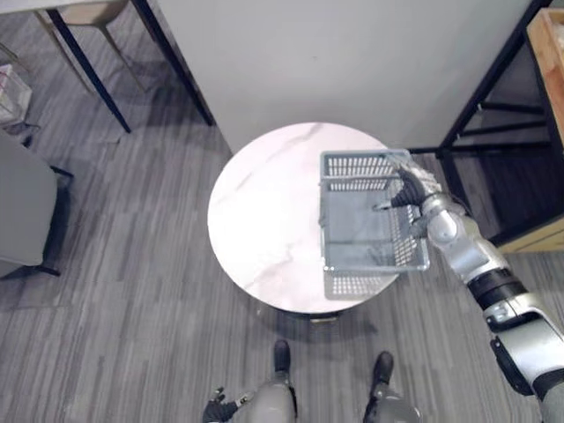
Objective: Pick vegetable in the basket
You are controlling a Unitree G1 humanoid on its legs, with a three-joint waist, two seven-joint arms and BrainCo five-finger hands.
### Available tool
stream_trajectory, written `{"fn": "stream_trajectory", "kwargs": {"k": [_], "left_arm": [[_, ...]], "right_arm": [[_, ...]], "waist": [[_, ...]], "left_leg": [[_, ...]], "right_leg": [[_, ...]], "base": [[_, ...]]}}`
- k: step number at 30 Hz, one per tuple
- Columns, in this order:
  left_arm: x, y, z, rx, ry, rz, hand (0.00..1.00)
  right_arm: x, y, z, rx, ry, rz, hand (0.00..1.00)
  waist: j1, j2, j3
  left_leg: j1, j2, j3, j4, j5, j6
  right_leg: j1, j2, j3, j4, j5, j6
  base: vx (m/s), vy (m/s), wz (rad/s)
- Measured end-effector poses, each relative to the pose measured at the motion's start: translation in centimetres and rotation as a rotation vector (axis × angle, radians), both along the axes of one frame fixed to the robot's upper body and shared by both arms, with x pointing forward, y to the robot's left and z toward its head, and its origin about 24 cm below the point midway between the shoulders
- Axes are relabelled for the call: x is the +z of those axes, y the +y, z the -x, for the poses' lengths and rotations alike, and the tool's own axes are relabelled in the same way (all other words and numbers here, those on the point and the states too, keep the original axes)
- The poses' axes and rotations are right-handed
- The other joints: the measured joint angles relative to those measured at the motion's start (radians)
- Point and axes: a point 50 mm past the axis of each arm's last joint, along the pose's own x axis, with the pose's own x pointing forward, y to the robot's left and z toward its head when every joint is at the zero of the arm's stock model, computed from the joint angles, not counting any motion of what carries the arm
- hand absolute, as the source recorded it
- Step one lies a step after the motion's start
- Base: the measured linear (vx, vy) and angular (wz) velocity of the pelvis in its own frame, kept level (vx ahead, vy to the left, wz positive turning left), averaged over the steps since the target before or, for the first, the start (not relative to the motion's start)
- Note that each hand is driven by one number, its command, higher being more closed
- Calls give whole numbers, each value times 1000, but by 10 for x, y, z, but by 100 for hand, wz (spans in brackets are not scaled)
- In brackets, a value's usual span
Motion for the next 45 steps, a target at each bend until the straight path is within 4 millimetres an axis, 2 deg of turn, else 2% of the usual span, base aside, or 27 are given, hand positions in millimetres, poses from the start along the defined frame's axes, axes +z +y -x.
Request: {"fn": "stream_trajectory", "kwargs": {"k": [7, 12, 14, 20, 25, 31, 36, 45], "left_arm": [[5, 3, -13, -9, -38, -27, 0], [9, 7, -25, -17, -61, -41, 0], [9, 7, -28, -17, -68, -44, 0], [14, 8, -41, -18, -99, -55, 0], [14, 7, -43, -22, -104, -59, 0], [16, 6, -48, -49, -112, -65, 0], [21, 9, -59, -52, -139, -75, 0], [22, 10, -61, -57, -148, -80, 0]], "right_arm": [[26, -4, -14, -54, -53, 25, 0], [56, -2, -22, -77, -122, 25, 0], [59, -1, -22, -75, -129, 24, 0], [58, -4, -25, -94, -114, 30, 0], [60, -2, -25, -90, -118, 40, 0], [51, 0, -27, -82, -76, 114, 0], [42, -3, -28, -97, -44, 167, 0], [39, -8, -28, -100, -28, 253, 0]], "waist": [[6, -11, 44], [11, -15, 72], [14, -17, 77], [27, -22, 86], [30, -28, 94], [28, -30, 101], [30, -46, 131], [27, -50, 135]], "left_leg": [[-12, -2, -6, -14, 6, 2], [-15, 0, -10, -16, 6, 2], [-16, 0, -12, -16, 6, 2], [-33, 0, -35, -36, 26, 1], [-33, 0, -41, -37, 28, 2], [-33, 0, -53, -52, 42, 1], [-41, 4, -59, -58, 55, 0], [-50, 5, -61, -58, 61, -1]], "right_leg": [[-16, 1, 2, 0, 5, -2], [-16, 2, 2, 0, 5, -2], [-17, 2, 2, 0, 5, -2], [-33, 4, -5, 6, 5, -2], [-33, 4, -6, 13, 5, -2], [-33, 5, -13, 16, 4, -2], [-42, 8, -15, 21, 3, -3], [-50, 9, -15, 22, 4, -3]], "base": [[36, 18, 1], [0, 0, 0], [-9, 7, 2], [-5, 11, 8], [3, 19, 4], [-6, 7, 4], [-8, 4, 2], [0, 0, 0]]}}
